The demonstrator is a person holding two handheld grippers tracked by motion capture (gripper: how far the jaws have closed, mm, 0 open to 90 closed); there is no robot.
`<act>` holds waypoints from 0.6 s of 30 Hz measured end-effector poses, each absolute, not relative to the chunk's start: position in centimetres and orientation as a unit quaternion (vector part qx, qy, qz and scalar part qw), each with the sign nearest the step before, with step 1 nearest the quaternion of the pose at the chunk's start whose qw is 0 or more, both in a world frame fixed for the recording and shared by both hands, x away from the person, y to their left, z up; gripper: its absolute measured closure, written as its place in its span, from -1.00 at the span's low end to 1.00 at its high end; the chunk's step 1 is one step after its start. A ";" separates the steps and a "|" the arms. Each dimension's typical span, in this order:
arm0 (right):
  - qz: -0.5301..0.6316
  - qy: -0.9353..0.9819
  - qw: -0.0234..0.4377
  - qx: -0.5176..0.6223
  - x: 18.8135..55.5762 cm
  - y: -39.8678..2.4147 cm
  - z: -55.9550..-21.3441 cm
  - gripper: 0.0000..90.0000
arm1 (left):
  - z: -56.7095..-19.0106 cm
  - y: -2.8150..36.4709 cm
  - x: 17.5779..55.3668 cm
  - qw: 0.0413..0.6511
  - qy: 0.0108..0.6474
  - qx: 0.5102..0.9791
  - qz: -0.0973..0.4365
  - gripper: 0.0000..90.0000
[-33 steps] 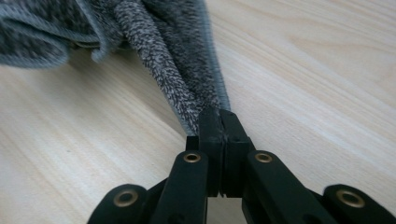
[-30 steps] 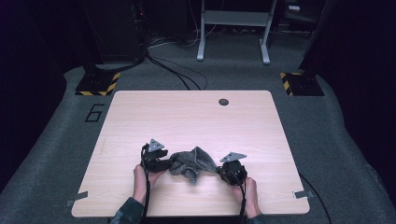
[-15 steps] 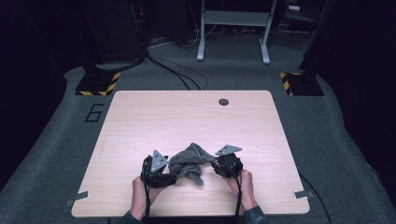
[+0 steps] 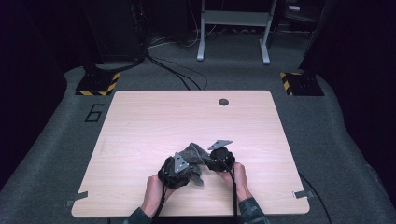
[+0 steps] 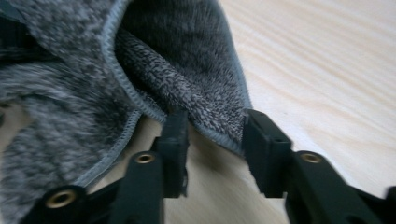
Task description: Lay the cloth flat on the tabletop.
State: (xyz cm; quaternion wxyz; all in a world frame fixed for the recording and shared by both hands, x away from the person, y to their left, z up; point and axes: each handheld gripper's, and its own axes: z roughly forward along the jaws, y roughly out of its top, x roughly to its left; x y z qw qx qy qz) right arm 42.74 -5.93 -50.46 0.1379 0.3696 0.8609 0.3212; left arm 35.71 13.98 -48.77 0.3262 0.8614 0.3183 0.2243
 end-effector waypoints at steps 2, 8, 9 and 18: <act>0.316 0.861 0.132 0.377 43.1 -5.8 -51.0 0.71 | -49.3 14.0 35.8 0.319 0.315 0.864 0.227 0.44; 0.316 0.857 0.137 0.383 43.2 -5.9 -51.0 0.95 | -49.5 14.9 35.9 0.336 0.312 0.862 0.216 0.82; 0.314 0.858 0.143 0.381 43.2 -5.9 -51.0 0.95 | -49.3 15.2 35.9 0.343 0.315 0.859 0.213 0.83; 0.319 0.851 0.145 0.391 41.6 -7.8 -50.0 0.95 | -48.0 18.9 35.9 0.420 0.355 0.814 0.186 0.84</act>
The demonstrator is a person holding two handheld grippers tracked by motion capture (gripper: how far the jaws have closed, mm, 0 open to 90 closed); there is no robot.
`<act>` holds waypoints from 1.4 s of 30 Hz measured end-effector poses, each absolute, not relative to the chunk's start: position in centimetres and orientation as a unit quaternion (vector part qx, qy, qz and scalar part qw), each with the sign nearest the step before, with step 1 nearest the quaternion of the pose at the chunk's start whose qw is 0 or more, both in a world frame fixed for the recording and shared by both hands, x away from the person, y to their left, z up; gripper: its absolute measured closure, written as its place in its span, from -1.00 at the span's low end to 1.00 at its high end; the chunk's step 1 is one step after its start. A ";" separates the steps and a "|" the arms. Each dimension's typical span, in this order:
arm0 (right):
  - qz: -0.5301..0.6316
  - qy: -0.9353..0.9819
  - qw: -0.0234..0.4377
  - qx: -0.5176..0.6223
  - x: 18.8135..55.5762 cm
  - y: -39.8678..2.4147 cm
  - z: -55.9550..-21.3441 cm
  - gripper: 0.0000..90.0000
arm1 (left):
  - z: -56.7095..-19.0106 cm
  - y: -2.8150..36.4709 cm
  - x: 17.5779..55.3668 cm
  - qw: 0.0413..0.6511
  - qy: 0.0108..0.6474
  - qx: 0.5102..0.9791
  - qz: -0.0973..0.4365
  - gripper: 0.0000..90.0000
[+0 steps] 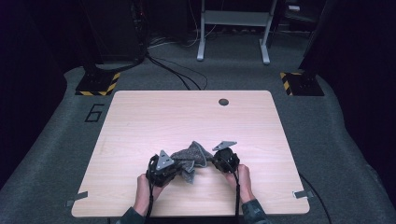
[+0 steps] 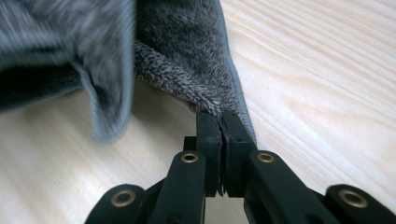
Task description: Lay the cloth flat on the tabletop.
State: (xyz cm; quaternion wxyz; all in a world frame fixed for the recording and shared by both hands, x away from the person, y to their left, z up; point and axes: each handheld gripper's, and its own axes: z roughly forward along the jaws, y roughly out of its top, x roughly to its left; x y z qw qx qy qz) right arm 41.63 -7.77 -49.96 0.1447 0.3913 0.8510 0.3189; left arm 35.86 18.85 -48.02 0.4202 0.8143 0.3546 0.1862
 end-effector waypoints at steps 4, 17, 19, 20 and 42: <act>0.317 0.850 0.151 0.393 40.8 -8.5 -49.6 0.95 | -47.8 19.8 35.9 0.436 0.367 0.802 0.179 0.84; 0.304 0.842 0.159 0.417 38.8 -11.4 -49.9 0.95 | -48.4 23.5 37.0 0.457 0.411 0.773 0.155 0.84; 0.303 0.838 0.161 0.424 38.2 -11.9 -50.0 0.95 | -48.9 23.6 36.8 0.455 0.411 0.778 0.140 0.83; 0.303 0.838 0.161 0.424 38.2 -11.9 -50.0 0.95 | -48.9 23.6 36.8 0.455 0.411 0.778 0.140 0.82; 0.362 0.794 0.147 0.465 37.5 -13.7 -48.8 0.25 | -43.1 20.0 38.6 0.410 0.365 0.815 0.184 -0.31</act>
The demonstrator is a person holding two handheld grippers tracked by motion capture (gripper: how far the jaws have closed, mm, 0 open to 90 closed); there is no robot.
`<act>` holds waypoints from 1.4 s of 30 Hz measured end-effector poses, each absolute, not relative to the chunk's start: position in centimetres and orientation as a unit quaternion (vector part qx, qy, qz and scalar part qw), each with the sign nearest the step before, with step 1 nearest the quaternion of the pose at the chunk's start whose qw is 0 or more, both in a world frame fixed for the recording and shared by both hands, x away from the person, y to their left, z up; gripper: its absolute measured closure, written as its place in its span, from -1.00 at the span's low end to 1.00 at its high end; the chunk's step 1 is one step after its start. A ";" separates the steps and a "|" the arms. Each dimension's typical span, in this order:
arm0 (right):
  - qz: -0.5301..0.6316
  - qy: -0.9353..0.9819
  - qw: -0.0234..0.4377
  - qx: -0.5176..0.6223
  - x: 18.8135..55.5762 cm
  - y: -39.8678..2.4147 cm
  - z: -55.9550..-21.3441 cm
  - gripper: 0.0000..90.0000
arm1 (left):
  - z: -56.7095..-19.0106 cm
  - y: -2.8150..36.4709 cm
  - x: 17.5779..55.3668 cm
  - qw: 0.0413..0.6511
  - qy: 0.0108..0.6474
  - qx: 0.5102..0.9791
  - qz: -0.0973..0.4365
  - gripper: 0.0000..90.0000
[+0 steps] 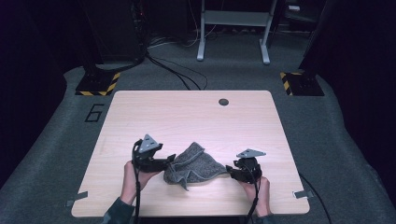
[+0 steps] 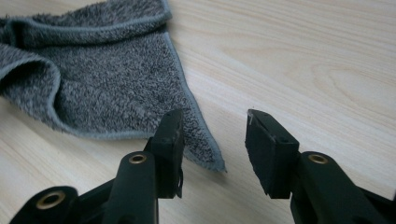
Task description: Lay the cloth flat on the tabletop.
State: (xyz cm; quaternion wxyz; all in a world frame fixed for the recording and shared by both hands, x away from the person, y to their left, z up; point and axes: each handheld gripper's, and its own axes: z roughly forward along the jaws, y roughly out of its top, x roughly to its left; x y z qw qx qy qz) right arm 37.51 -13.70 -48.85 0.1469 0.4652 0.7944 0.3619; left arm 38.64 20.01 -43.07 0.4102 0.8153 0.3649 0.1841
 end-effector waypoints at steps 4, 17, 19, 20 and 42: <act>0.368 0.798 0.152 0.452 37.4 -12.8 -48.9 0.23 | -43.9 18.1 39.7 0.379 0.352 0.839 0.172 -0.31; 0.319 0.850 0.136 0.396 37.8 -7.5 -50.4 0.35 | -48.3 18.0 39.7 0.300 0.334 0.885 0.126 0.17; 0.318 0.850 0.136 0.398 37.8 -7.5 -50.5 0.35 | -49.3 18.4 40.2 0.293 0.345 0.884 0.114 0.21; 0.317 0.850 0.134 0.398 37.7 -7.5 -50.5 0.38 | -49.7 18.6 40.4 0.292 0.351 0.883 0.108 0.26; 0.295 0.856 0.148 0.399 44.9 -6.5 -50.7 0.45 | -49.1 20.1 40.7 0.335 0.410 0.844 0.087 -0.16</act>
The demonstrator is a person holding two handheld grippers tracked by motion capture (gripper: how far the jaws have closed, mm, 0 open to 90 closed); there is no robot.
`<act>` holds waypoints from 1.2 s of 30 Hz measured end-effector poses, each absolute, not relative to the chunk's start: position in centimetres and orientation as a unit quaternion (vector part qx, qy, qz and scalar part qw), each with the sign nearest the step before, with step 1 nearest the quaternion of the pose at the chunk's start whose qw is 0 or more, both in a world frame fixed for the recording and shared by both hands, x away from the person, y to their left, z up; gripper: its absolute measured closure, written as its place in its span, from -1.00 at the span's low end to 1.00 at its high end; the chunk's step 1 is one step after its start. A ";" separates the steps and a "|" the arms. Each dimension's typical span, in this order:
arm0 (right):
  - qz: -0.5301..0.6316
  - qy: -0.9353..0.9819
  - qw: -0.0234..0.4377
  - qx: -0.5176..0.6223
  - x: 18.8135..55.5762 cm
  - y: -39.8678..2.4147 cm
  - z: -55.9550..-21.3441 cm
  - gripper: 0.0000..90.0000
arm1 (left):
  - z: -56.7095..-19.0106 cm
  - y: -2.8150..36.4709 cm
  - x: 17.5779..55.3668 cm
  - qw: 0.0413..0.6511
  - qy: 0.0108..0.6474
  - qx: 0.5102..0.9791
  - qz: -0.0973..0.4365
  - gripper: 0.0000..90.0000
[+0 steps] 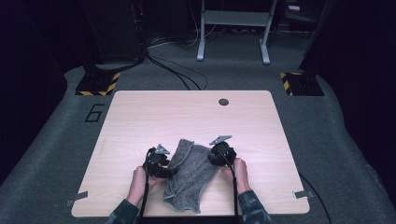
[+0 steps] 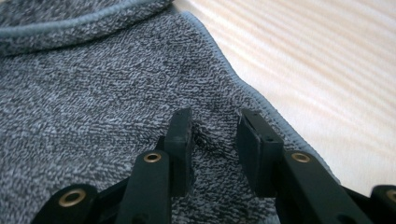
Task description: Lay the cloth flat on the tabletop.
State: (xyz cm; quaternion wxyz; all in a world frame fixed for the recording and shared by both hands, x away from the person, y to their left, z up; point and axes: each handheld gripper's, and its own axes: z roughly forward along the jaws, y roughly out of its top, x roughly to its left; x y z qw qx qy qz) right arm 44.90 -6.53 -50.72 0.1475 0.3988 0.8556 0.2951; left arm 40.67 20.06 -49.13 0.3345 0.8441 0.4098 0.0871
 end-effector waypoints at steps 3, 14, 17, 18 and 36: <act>0.296 0.857 0.149 0.394 45.6 -6.4 -50.7 0.43 | -48.3 19.8 41.8 0.336 0.406 0.845 0.096 -0.31; 0.329 0.805 0.160 0.467 45.4 -9.9 -48.5 0.01 | -47.7 17.0 46.4 0.321 0.400 0.849 0.127 -0.33; 0.316 0.803 0.156 0.482 45.9 -10.1 -49.0 -0.08 | -48.0 15.9 47.7 0.315 0.400 0.851 0.131 -0.32; 0.314 0.803 0.154 0.483 45.9 -10.1 -49.1 -0.09 | -48.2 15.4 48.2 0.310 0.399 0.853 0.136 -0.32; 0.286 0.816 0.155 0.479 46.4 -9.4 -50.6 0.51 | -50.5 15.1 50.2 0.304 0.408 0.850 0.141 0.70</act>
